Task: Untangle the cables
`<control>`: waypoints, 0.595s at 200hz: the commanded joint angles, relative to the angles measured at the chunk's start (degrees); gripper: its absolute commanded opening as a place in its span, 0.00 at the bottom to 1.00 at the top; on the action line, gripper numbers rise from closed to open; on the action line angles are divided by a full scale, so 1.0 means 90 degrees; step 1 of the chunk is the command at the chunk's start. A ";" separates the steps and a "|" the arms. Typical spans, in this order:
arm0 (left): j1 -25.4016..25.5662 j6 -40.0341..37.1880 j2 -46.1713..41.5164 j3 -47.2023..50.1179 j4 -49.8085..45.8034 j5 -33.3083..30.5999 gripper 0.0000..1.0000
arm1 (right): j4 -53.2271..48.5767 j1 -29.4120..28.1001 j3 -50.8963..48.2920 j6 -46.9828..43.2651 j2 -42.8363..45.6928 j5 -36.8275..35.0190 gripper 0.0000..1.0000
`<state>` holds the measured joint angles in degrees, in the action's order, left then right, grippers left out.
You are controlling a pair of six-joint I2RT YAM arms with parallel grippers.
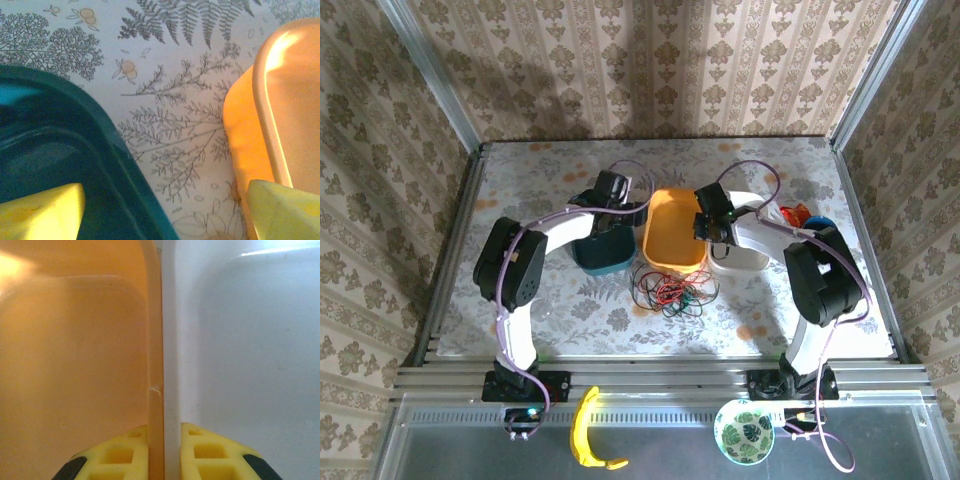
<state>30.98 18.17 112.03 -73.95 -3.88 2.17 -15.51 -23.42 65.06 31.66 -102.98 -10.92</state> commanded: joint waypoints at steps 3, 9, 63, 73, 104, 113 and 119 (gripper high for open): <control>-0.0034 -0.0096 0.0353 -0.0493 -0.0481 -0.0173 0.62 | -0.0092 -0.0025 0.0382 -0.0152 -0.0388 -0.0103 0.13; -0.0034 -0.0145 0.0444 -0.0620 -0.0526 -0.0173 0.58 | -0.0085 -0.0028 0.0470 -0.0184 -0.0469 -0.0096 0.13; -0.0128 -0.0670 0.1425 -0.1988 -0.0903 -0.0082 0.39 | -0.0015 -0.0015 0.1336 -0.0571 -0.1216 0.0271 0.11; -0.0184 -0.0691 0.1591 -0.2230 -0.0899 -0.0048 0.39 | -0.0070 -0.0015 0.1548 -0.0698 -0.1361 0.0367 0.12; -0.0352 -0.0681 0.2034 -0.2980 -0.0740 0.0204 0.42 | -0.0194 0.0010 0.2204 -0.1128 -0.1785 0.0536 0.12; -0.0362 -0.0698 0.2117 -0.3194 -0.0682 0.0262 0.45 | -0.0297 0.0041 0.2400 -0.1163 -0.1888 0.0575 0.12; -0.0362 -0.0740 0.2152 -0.3306 -0.0639 0.0304 0.47 | -0.0359 0.0061 0.2481 -0.1157 -0.1923 0.0610 0.12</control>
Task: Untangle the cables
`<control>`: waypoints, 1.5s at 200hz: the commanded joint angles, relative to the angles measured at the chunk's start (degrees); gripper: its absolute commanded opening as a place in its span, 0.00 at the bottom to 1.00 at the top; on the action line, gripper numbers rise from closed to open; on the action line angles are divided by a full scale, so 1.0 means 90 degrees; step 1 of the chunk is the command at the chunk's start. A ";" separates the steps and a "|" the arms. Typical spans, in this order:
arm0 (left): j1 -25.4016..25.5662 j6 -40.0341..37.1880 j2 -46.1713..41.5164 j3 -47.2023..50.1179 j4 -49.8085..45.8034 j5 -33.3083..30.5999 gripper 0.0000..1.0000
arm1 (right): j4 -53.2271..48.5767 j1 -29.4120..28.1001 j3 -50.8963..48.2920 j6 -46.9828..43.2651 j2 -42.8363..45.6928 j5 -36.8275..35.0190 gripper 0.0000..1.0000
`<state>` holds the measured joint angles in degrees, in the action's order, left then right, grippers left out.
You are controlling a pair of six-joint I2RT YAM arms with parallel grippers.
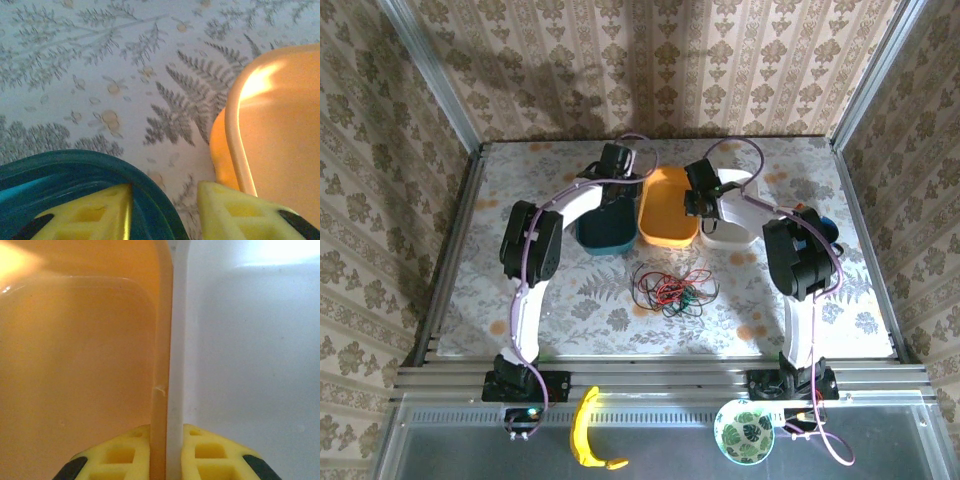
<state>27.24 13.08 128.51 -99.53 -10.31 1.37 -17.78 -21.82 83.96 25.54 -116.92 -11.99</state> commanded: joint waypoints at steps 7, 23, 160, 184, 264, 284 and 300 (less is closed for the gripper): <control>0.0049 -0.0199 0.0323 -0.0545 0.0137 0.0454 0.51 | -0.0110 -0.0100 0.0432 -0.0478 -0.0365 0.0779 0.14; 0.0069 -0.0224 0.0153 -0.0534 0.0341 0.0597 0.78 | 0.0041 -0.0096 0.0321 -0.0493 -0.0163 0.0916 0.31; 0.1333 -0.1570 -0.3878 0.3712 -0.0056 0.2091 1.00 | -0.0671 -0.0378 -0.3201 -0.0604 0.4029 0.1346 0.56; 0.1874 -0.1901 -0.3672 0.3819 -0.0593 0.2483 1.00 | -0.0910 -0.0406 -0.3392 -0.0683 0.3854 0.1709 0.55; 0.2309 -0.1876 -0.3167 0.3712 -0.0829 0.1993 1.00 | -0.0896 -0.0618 -0.3383 -0.0558 0.3089 0.1960 0.40; 0.2363 -0.1953 -0.3082 0.3752 -0.0919 0.1825 1.00 | -0.0839 -0.0690 -0.3406 -0.0488 0.3000 0.2073 0.14; 0.2428 -0.2046 -0.2946 0.3721 -0.1013 0.1710 1.00 | -0.0762 -0.0700 -0.3431 -0.0399 0.3072 0.1956 0.00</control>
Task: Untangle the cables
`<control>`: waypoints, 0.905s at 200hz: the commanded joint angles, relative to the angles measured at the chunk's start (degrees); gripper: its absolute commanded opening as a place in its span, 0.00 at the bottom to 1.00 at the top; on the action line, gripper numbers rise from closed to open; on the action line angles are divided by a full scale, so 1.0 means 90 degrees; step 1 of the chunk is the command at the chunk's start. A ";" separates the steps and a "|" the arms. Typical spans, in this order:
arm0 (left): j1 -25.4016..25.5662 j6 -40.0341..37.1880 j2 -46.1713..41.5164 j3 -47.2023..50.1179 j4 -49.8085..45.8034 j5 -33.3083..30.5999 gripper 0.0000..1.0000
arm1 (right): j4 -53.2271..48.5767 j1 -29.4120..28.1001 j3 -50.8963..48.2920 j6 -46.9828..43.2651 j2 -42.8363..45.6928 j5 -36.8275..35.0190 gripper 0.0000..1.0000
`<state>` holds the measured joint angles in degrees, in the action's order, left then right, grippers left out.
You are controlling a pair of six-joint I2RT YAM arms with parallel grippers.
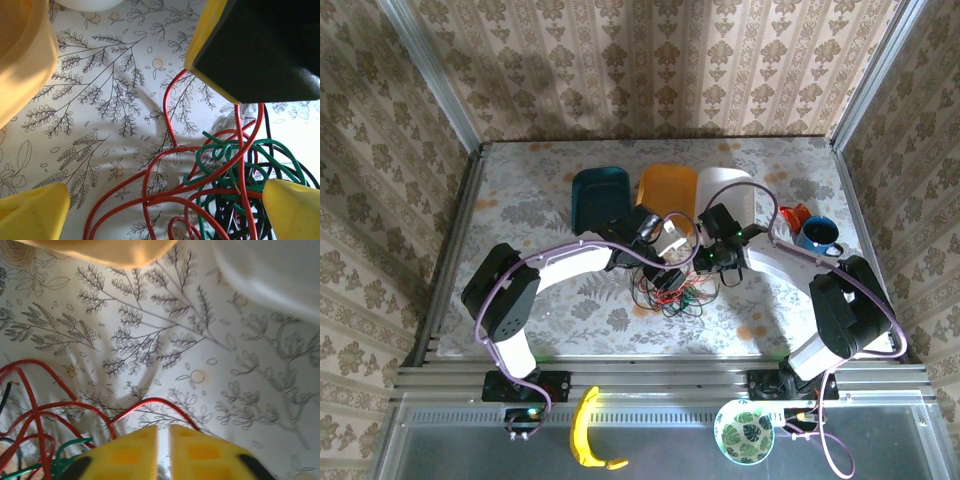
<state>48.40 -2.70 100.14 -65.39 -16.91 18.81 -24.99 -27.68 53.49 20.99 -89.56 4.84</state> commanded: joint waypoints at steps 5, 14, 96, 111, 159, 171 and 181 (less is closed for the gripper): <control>0.0095 -0.0325 0.0251 -0.0108 -0.0297 -0.0248 1.00 | 0.0050 -0.0049 -0.0042 0.0142 0.0078 -0.0017 0.00; 0.0110 -0.0363 0.0355 -0.0147 -0.0289 -0.0277 1.00 | 0.0080 -0.0049 -0.0027 0.0207 0.0196 -0.0251 0.00; 0.0247 -0.0525 0.1514 -0.0420 -0.0200 -0.1057 0.96 | 0.0843 0.0019 0.0042 0.1633 0.1811 -0.3030 0.00; 0.0349 -0.0504 0.1687 -0.0390 -0.0179 -0.1404 0.95 | 0.0911 0.0062 -0.0095 0.2374 0.2124 -0.3574 0.00; 0.0560 -0.0538 0.1664 -0.0182 -0.0066 -0.1885 0.97 | 0.0946 0.0501 -0.0099 0.3399 0.2755 -0.4289 0.00; 0.0576 -0.0570 0.1614 -0.0102 -0.0053 -0.1903 0.98 | 0.0886 0.0712 -0.0033 0.3312 0.2861 -0.4326 0.00; 0.0575 -0.0571 0.1571 0.0000 -0.0020 -0.1939 0.99 | 0.0809 0.0962 -0.0007 0.3237 0.2966 -0.4353 0.00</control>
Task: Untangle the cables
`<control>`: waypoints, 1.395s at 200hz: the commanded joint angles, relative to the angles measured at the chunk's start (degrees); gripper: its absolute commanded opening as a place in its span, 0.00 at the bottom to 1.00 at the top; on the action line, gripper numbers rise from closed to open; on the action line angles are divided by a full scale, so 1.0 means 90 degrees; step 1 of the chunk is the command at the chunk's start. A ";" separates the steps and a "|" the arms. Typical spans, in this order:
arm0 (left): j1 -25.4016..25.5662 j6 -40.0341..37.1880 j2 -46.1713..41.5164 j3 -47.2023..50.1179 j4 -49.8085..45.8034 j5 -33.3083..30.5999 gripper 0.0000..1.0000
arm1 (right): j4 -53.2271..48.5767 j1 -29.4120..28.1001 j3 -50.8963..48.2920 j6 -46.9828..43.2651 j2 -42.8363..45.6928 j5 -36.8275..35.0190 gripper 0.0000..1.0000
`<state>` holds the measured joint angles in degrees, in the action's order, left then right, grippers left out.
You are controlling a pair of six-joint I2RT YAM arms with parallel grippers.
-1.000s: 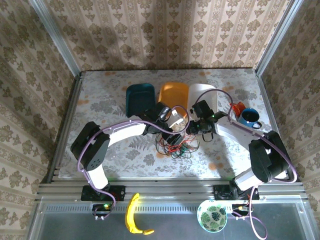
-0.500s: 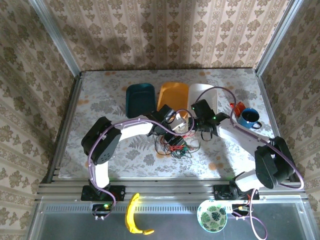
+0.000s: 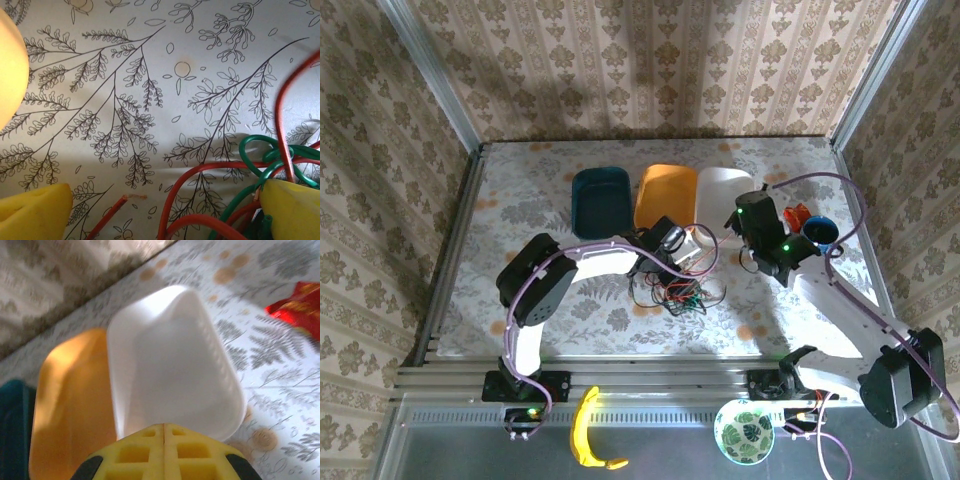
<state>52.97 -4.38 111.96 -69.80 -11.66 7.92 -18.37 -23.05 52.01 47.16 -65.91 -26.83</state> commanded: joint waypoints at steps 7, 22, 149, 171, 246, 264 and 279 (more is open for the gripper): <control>0.0066 -0.0386 0.0219 0.0565 -0.0570 -0.0769 0.99 | 0.0059 0.0627 0.0159 0.0263 0.0439 -0.0828 0.00; 0.0062 -0.0396 0.0127 0.0737 -0.0538 -0.0850 0.99 | 0.0037 0.1020 0.0158 -0.0003 0.0666 -0.0877 0.00; -0.0203 -0.0373 -0.0111 0.1319 -0.0282 -0.0763 1.00 | -0.0001 0.2666 0.0736 -0.0774 0.1822 -0.0929 0.00; -0.0247 -0.0301 -0.0155 0.1414 -0.0185 -0.0724 1.00 | 0.0039 0.2772 0.0899 -0.0870 0.1954 -0.1012 0.00; -0.0274 -0.0154 -0.0321 0.1610 -0.0019 -0.0700 1.00 | 0.0122 0.2952 0.2102 -0.2216 0.1653 0.0586 0.00; -0.0280 -0.0136 -0.0331 0.1642 0.0030 -0.0685 1.00 | 0.0179 0.2952 0.2546 -0.2382 0.1410 0.1441 0.00; -0.0304 -0.0103 -0.0347 0.1683 0.0112 -0.0685 1.00 | 0.0638 0.2960 0.2715 -0.2365 0.1257 0.2266 0.00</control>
<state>51.27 -3.64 106.72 -58.57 -0.95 6.20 -18.15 3.11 72.79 29.17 -53.21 -18.90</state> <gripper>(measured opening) 0.999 0.073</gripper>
